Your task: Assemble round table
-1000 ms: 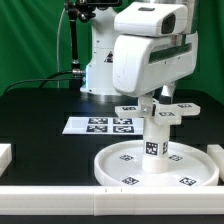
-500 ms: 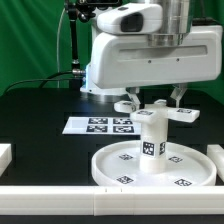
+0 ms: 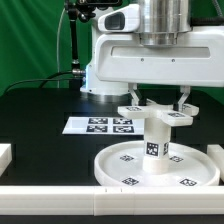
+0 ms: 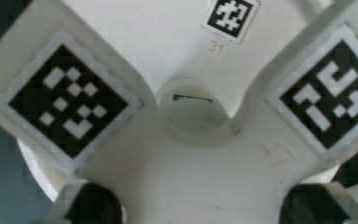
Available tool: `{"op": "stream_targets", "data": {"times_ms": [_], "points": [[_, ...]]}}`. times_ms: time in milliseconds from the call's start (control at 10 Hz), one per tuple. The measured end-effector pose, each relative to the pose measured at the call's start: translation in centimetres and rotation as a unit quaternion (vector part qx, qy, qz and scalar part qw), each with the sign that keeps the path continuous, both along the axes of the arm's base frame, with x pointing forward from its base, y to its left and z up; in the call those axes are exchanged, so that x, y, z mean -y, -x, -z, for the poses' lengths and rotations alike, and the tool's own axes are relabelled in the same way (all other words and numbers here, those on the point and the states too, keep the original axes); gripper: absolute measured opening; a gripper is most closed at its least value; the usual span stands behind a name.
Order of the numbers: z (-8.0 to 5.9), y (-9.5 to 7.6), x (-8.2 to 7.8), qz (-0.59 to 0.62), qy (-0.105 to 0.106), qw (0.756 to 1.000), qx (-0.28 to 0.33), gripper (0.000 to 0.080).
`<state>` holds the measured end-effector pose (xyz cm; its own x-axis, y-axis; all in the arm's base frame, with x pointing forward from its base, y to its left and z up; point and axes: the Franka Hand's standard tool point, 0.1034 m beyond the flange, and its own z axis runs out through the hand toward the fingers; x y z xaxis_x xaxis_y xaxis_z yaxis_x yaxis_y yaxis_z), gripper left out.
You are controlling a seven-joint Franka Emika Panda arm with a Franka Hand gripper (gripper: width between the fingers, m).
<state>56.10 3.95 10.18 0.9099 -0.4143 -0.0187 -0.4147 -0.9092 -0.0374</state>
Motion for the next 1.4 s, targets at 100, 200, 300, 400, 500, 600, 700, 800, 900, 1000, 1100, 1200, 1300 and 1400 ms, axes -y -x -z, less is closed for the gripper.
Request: {"op": "stream_targets", "data": {"times_ms": [100,200,300,400,500,600,700,800,900,1000,1100,1200,1300,1400], "points": [[0.00,0.00,-0.02,0.037,0.000,0.999,-0.001,0.0440],[0.00,0.00,-0.04,0.058,-0.001,0.998,-0.002,0.0440],[0.01,-0.03,-0.19,0.122,-0.007,0.992,-0.003,0.0440],[0.02,-0.05,-0.15,0.223,-0.014,0.975,0.005,0.0440],[0.07,0.09,-0.14,0.266,-0.020,0.964,0.006,0.0440],[0.07,-0.05,-0.10,0.337,-0.029,0.941,0.009,0.0440],[0.08,-0.02,-0.09,0.391,-0.034,0.920,0.011,0.0442],[0.07,0.00,-0.10,0.435,-0.038,0.900,0.010,0.0442],[0.07,0.00,-0.05,0.469,-0.039,0.882,0.007,0.0442],[0.07,-0.01,-0.06,0.489,-0.040,0.871,0.005,0.0442],[0.07,-0.01,-0.06,0.508,-0.041,0.860,0.003,0.0442],[0.07,-0.01,-0.06,0.525,-0.044,0.850,0.001,0.0442],[0.06,-0.06,-0.02,0.559,-0.047,0.828,-0.001,0.0442],[0.06,-0.12,-0.02,0.601,-0.054,0.798,0.001,0.0442]]}}
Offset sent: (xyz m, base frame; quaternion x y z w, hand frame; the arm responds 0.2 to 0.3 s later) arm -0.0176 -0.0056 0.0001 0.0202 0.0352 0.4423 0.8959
